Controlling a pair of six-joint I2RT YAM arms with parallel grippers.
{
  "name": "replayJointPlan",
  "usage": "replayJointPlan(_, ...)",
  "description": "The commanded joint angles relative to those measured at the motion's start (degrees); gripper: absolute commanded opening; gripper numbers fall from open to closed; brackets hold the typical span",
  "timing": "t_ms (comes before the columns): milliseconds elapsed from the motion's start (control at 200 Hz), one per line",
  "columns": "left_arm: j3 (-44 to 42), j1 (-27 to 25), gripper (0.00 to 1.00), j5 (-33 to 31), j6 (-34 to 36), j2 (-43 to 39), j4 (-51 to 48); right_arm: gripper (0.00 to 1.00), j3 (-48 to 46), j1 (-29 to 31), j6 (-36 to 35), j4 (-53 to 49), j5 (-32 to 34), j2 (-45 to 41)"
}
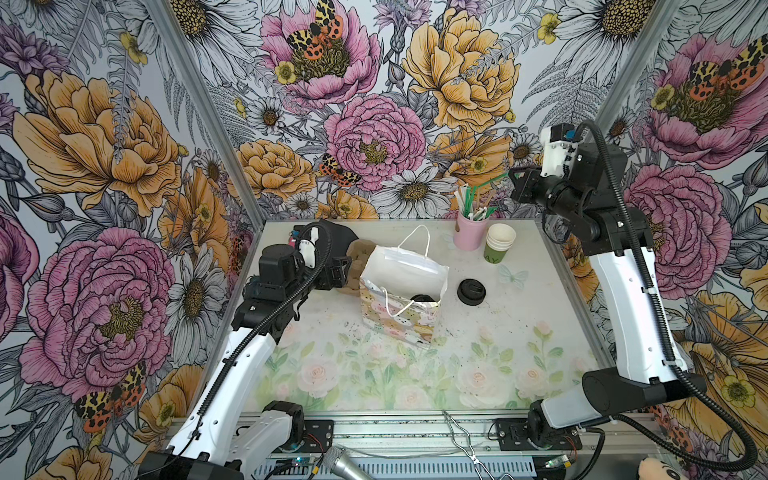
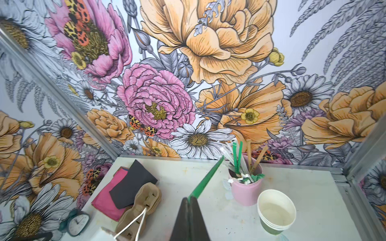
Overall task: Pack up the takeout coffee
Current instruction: 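Pull a green-wrapped straw up out of the pink cup with the right gripper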
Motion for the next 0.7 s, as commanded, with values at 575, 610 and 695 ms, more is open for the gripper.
replayJointPlan(575,-1.3,1.0,0.99,-0.6,0.1,-1.5,1.9,0.0,-9.5,18.5,-0.8,-1.9,-18.8,-7.4)
replayJointPlan(610,-1.3,0.9,0.99,-0.6,0.0,-1.5,1.9,0.0,-10.0,19.0,-1.1,-2.4,-18.9,-7.6)
replayJointPlan(695,-1.3,1.0,0.99,-0.6,0.1,-1.4,1.9,0.0,-10.7,20.1,-2.0,-3.6,-18.8,-7.8)
